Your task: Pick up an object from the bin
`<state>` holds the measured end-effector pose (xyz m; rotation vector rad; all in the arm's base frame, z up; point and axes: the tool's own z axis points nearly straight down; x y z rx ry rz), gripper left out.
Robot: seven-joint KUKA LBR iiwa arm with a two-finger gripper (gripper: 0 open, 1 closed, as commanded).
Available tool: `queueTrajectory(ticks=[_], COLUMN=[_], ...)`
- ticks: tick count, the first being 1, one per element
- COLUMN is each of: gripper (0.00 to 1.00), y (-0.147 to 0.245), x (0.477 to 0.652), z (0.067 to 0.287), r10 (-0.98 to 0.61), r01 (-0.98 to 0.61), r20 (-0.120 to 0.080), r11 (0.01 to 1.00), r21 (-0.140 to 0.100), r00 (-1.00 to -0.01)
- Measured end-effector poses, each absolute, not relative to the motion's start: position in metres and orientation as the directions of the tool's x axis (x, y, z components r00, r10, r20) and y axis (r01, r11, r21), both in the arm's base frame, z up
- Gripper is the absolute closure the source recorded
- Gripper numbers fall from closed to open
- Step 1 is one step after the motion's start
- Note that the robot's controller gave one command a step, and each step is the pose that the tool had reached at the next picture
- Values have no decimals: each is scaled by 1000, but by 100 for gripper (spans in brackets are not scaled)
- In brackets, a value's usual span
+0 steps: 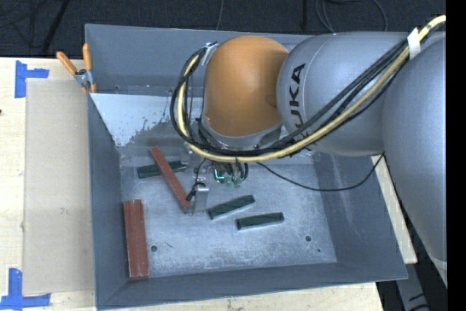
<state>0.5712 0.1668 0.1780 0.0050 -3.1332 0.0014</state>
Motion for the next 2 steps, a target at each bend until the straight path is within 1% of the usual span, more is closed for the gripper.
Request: queueTrajectory(ticks=[1,2], gripper=[0,0], y=[118,74], x=[541,543], z=[166,68], r10=[7,-312], r01=[7,-312], r20=[6,5], r11=[1000,950], r21=[-3,0], r00=[-1000,-950])
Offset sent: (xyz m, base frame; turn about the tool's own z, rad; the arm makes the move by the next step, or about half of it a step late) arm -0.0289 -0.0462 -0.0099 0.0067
